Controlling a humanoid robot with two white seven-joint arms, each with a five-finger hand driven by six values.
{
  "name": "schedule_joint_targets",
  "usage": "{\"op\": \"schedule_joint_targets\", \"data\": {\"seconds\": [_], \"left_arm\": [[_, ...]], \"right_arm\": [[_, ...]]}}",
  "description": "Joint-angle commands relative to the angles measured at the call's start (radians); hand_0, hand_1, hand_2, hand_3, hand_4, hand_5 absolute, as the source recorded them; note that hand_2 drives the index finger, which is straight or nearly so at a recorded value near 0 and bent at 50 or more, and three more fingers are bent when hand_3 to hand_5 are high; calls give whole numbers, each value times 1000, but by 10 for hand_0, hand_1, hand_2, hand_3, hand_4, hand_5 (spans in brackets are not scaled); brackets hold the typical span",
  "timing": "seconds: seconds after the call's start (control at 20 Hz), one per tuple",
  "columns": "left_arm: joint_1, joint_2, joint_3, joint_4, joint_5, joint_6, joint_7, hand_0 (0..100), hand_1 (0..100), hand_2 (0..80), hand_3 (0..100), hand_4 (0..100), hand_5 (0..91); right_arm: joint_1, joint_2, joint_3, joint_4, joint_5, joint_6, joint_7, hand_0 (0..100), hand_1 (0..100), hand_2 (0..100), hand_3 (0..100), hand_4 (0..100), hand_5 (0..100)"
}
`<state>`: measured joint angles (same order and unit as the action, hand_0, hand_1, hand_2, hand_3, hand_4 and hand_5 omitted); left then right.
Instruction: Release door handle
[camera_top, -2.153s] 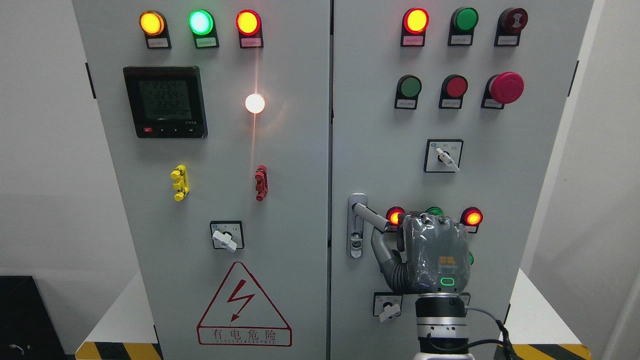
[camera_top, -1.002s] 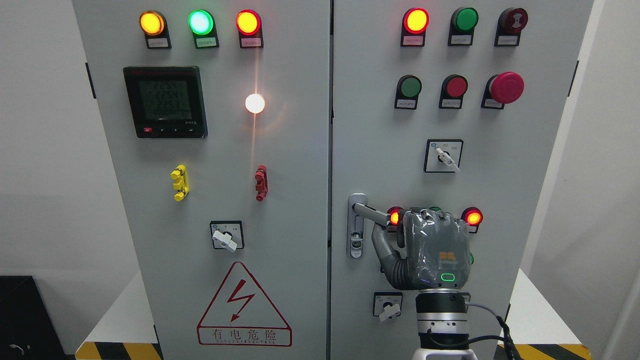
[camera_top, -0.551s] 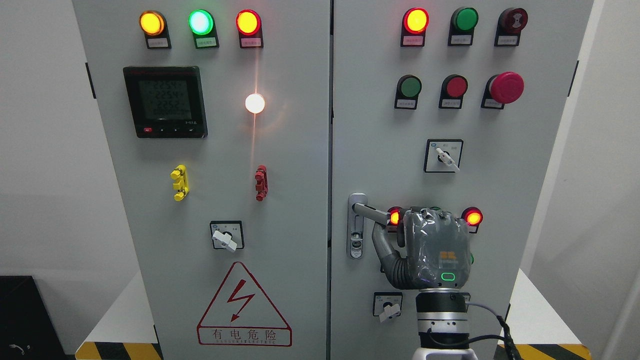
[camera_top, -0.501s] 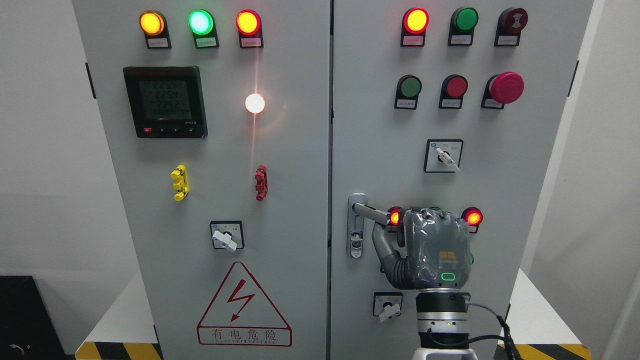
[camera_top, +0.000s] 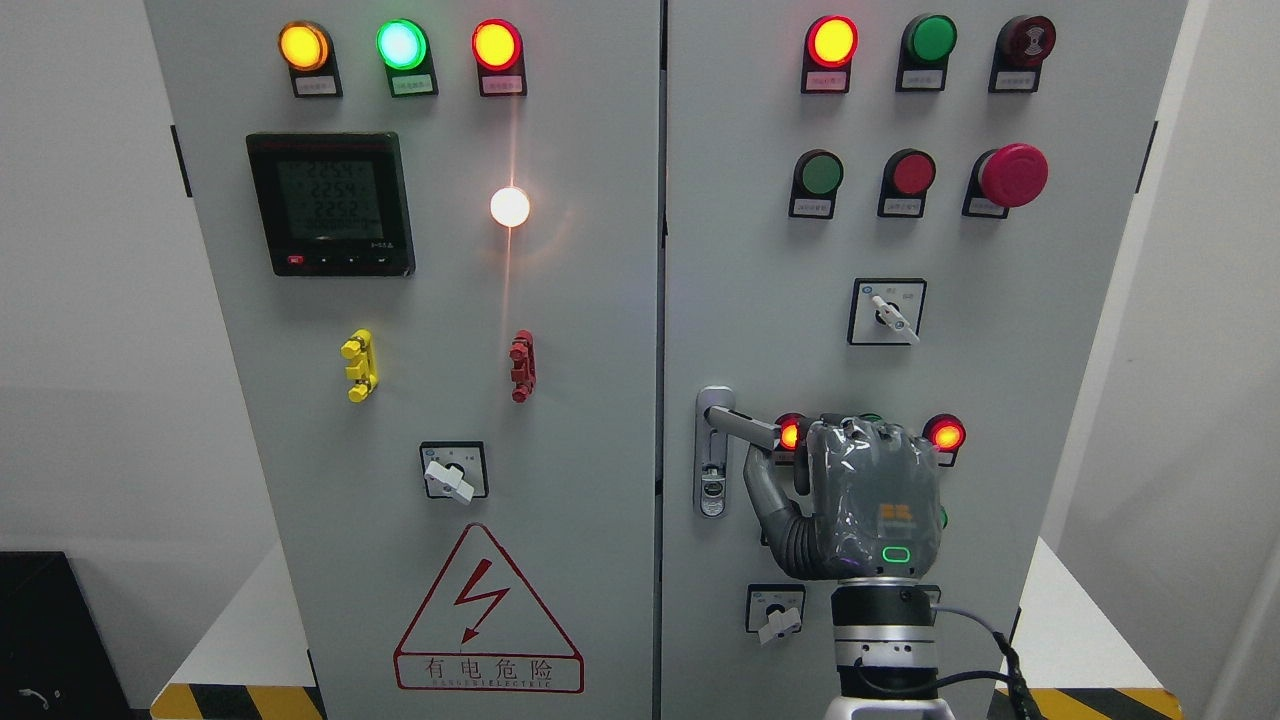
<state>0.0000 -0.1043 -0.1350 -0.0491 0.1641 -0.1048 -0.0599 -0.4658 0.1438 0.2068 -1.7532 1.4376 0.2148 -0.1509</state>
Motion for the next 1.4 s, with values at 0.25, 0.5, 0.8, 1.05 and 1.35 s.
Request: {"op": "schedule_joint_targets", "data": {"seconds": [0.25,0.5,0.8,1.05,1.35], "left_arm": [[8,0,0,0,0,0,0,120,556,0,0,0,0],[8,0,0,0,0,0,0,120,556,0,0,0,0],[9,0,0,0,0,0,0,120,556,0,0,0,0],[9,0,0,0,0,0,0,120,556,0,0,0,0],[9,0,0,0,-1,2,0,120,556,0,0,0,0]], "right_arm": [[33,0,0,-17,-3,-6,-12,610,385,932,1000,982,1000],[67,-1,2,-41,-3,-12,-12,584,382,888,1000,989,1000],[162,-3,0,-123,-5,-63,-13,542,333,703,1000,889,907],[268,-12,-55,-201,-29,-152,-12,530,292,522,788,755,710],[312,-6,-219,-213,-103,-398,-13,507,249,287,412,439,403]]}}
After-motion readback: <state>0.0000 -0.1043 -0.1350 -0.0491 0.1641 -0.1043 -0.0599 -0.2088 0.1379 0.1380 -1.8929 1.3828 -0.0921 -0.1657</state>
